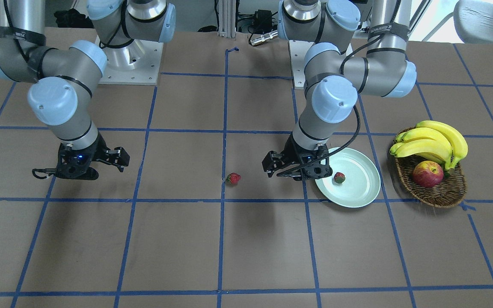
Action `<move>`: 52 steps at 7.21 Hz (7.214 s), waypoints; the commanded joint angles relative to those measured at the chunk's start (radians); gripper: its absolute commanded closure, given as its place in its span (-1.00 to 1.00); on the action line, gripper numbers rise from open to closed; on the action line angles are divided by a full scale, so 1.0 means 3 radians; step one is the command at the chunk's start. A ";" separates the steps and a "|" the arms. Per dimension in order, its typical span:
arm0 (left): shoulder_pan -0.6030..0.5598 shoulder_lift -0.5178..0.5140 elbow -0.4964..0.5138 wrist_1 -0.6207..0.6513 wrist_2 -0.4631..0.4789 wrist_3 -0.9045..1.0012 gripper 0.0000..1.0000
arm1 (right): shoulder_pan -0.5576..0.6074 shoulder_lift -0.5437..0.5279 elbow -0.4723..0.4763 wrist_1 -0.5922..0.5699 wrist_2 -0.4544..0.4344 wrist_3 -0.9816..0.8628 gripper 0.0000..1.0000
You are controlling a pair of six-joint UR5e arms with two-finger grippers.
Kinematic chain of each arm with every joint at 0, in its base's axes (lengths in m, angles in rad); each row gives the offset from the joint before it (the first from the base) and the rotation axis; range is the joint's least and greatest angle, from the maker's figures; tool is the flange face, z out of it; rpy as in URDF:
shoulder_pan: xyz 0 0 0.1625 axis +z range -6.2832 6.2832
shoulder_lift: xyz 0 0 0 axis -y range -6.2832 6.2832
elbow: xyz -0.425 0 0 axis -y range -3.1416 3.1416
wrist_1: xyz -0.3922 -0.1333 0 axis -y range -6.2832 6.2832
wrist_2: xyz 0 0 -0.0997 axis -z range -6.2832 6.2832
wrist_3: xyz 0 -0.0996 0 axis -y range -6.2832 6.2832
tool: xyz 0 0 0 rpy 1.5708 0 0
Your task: Collect all strawberries into plate
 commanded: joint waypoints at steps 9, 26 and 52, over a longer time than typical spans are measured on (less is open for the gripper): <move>-0.0701 -0.0656 0.0028 0.0739 0.0070 -0.0935 -0.36 | -0.0482 0.0062 0.0465 -0.0444 -0.0062 -0.0636 0.53; 0.1406 0.0014 -0.0176 -0.0104 0.0162 0.2097 1.00 | 0.1901 0.1064 -0.0973 -0.0408 0.1120 0.3077 -1.00; 0.0933 0.0116 -0.0068 -0.0160 0.0297 0.1787 1.00 | 0.0838 -0.0725 -0.1622 0.1857 0.0127 0.0582 -1.00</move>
